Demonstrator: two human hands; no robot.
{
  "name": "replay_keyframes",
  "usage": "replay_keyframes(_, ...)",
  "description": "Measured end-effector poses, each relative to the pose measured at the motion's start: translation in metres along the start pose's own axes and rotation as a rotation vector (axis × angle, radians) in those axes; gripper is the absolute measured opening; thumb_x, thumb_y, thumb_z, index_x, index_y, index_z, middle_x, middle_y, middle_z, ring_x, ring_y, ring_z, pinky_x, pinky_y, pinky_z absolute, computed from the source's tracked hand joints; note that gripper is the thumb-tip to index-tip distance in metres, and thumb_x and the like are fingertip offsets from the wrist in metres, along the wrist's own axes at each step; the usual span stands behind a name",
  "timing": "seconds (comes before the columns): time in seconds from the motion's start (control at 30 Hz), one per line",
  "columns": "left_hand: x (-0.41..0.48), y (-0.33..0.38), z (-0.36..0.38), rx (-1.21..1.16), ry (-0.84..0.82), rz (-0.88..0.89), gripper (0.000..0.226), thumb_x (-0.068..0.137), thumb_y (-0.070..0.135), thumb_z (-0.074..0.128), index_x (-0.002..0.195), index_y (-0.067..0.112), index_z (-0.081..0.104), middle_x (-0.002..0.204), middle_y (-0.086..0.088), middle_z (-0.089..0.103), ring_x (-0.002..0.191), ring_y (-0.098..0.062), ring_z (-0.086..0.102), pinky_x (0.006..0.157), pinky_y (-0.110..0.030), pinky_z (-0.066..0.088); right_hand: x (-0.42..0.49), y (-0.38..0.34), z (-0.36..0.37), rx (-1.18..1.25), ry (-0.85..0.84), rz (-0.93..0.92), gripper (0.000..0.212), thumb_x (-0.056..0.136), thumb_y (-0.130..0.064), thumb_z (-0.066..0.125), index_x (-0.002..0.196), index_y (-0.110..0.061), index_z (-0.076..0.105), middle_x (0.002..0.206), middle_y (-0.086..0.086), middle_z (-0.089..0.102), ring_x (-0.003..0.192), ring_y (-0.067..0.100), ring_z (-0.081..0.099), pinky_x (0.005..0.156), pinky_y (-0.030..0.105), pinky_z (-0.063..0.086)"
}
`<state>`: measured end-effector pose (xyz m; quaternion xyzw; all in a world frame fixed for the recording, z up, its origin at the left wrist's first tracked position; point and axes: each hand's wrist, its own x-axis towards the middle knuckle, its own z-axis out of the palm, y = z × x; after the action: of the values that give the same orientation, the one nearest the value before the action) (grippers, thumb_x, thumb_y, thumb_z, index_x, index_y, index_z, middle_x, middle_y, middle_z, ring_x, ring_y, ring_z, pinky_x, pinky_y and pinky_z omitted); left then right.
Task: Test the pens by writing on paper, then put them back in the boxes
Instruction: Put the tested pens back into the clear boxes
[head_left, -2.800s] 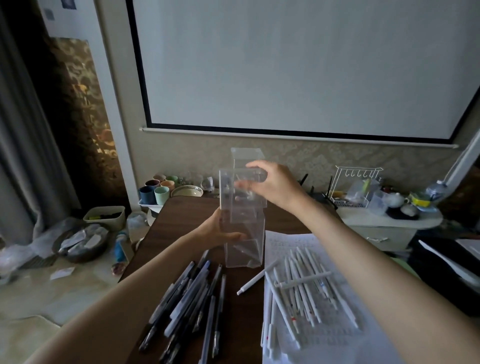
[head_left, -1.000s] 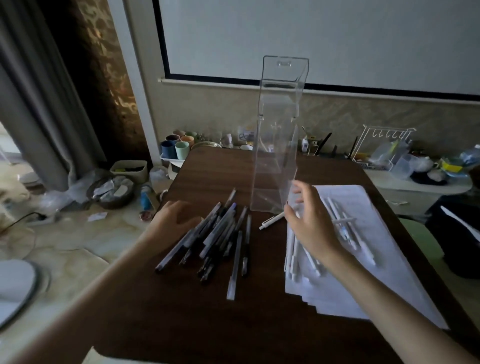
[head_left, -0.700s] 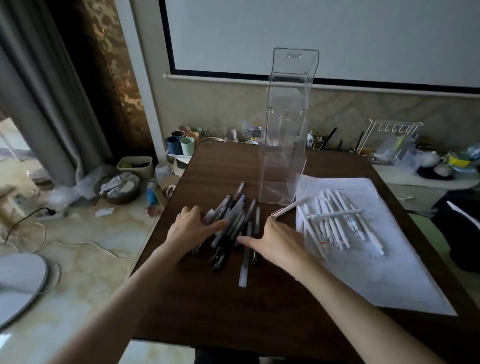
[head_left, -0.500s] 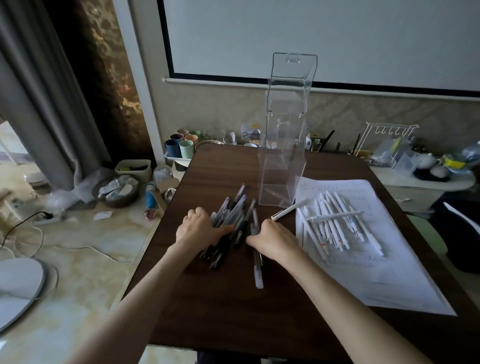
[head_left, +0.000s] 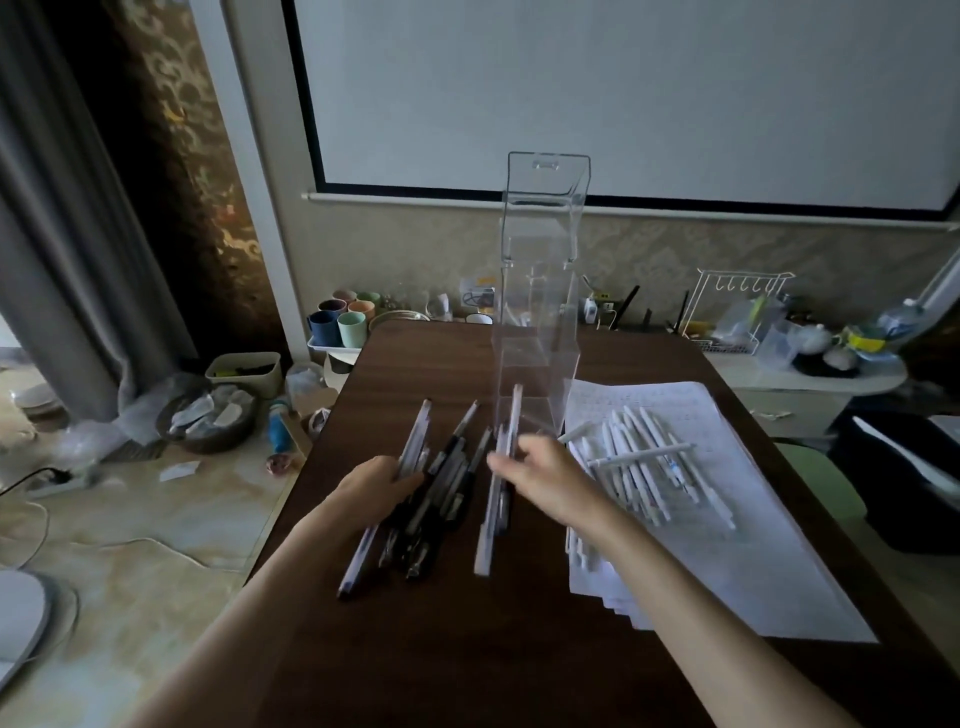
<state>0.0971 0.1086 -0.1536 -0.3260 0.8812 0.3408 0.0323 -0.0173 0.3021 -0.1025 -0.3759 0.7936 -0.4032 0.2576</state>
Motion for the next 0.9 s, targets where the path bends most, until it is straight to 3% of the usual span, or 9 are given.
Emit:
replay_keyframes(0.07, -0.008, 0.003, -0.006, -0.158, -0.023, 0.055, 0.034, 0.097, 0.035, 0.047, 0.090, 0.006, 0.062, 0.074, -0.004, 0.056, 0.062, -0.014, 0.051, 0.056, -0.027, 0.041, 0.000, -0.020, -0.021, 0.112, 0.193, -0.160, 0.029, 0.095, -0.030, 0.053, 0.072, -0.015, 0.044, 0.057, -0.005, 0.037, 0.045, 0.007, 0.034, 0.047, 0.019, 0.031)
replay_keyframes(0.17, -0.018, 0.022, -0.025, -0.325, 0.120, 0.202, 0.028, 0.098, 0.027, 0.046, 0.080, 0.010, 0.059, 0.070, -0.003, 0.054, 0.061, -0.014, 0.051, 0.052, -0.020, 0.041, 0.013, -0.051, -0.061, 0.186, 0.539, -0.383, 0.019, 0.097, -0.022, 0.051, 0.078, -0.018, 0.048, 0.061, -0.006, 0.045, 0.044, 0.000, 0.038, 0.044, 0.015, 0.033)
replay_keyframes(0.23, -0.019, 0.041, -0.040, -0.418, 0.219, 0.293, 0.027, 0.097, 0.026, 0.046, 0.078, 0.010, 0.056, 0.065, -0.002, 0.050, 0.058, -0.015, 0.048, 0.051, -0.024, 0.039, 0.034, -0.064, -0.087, 0.153, 0.785, -0.449, 0.021, 0.097, -0.021, 0.050, 0.076, -0.022, 0.045, 0.060, -0.006, 0.048, 0.045, 0.003, 0.042, 0.045, 0.019, 0.036)
replay_keyframes(0.3, -0.016, 0.057, -0.051, -0.473, 0.277, 0.362, 0.029, 0.096, 0.028, 0.045, 0.080, 0.006, 0.055, 0.065, -0.003, 0.049, 0.058, -0.019, 0.048, 0.053, -0.032, 0.040, 0.058, -0.068, -0.105, 0.108, 0.886, -0.416, 0.018, 0.097, -0.022, 0.050, 0.080, -0.017, 0.047, 0.060, -0.005, 0.050, 0.050, 0.009, 0.048, 0.049, 0.025, 0.040)
replay_keyframes(0.43, -0.004, 0.082, -0.058, -0.496, 0.380, 0.462, 0.043, 0.093, 0.037, 0.049, 0.085, -0.004, 0.053, 0.068, -0.008, 0.052, 0.062, -0.023, 0.051, 0.060, -0.048, 0.049, 0.095, -0.050, -0.106, -0.131, 0.697, -0.192, 0.025, 0.096, -0.020, 0.050, 0.082, -0.001, 0.055, 0.069, 0.010, 0.062, 0.057, 0.020, 0.057, 0.055, 0.030, 0.046)
replay_keyframes(0.53, 0.006, 0.099, -0.059, -0.468, 0.439, 0.523, 0.054, 0.089, 0.052, 0.049, 0.078, -0.001, 0.053, 0.063, -0.005, 0.050, 0.057, -0.022, 0.048, 0.056, -0.047, 0.045, 0.100, -0.033, -0.100, -0.226, 0.585, -0.082, 0.023, 0.091, -0.016, 0.054, 0.079, 0.001, 0.062, 0.071, 0.012, 0.067, 0.058, 0.019, 0.057, 0.061, 0.033, 0.048)
replay_keyframes(0.6, 0.015, 0.115, -0.061, -0.482, 0.475, 0.559, 0.047, 0.090, 0.048, 0.049, 0.080, 0.002, 0.055, 0.064, -0.007, 0.051, 0.058, -0.025, 0.047, 0.056, -0.044, 0.044, 0.094, -0.028, -0.100, -0.123, 0.514, -0.069, 0.006, 0.090, -0.010, 0.055, 0.092, -0.006, 0.059, 0.074, 0.009, 0.067, 0.052, 0.008, 0.055, 0.055, 0.023, 0.045)
replay_keyframes(0.7, 0.030, 0.147, -0.069, -0.543, 0.560, 0.614, 0.030, 0.094, 0.030, 0.053, 0.083, 0.002, 0.057, 0.066, -0.001, 0.052, 0.061, -0.016, 0.048, 0.057, -0.034, 0.040, 0.079, -0.019, -0.099, 0.083, 0.433, -0.089, 0.019, 0.092, -0.001, 0.052, 0.110, -0.004, 0.054, 0.074, 0.007, 0.064, 0.043, -0.003, 0.053, 0.041, 0.011, 0.037)
replay_keyframes(0.9, 0.063, 0.210, -0.071, -0.613, 0.669, 0.597, 0.031, 0.093, 0.033, 0.056, 0.088, 0.002, 0.058, 0.067, 0.004, 0.053, 0.061, -0.015, 0.048, 0.060, -0.040, 0.046, 0.055, -0.006, -0.099, 0.274, 0.412, -0.104, 0.017, 0.094, -0.002, 0.048, 0.109, -0.005, 0.054, 0.075, 0.009, 0.061, 0.043, -0.005, 0.051, 0.041, 0.010, 0.036)
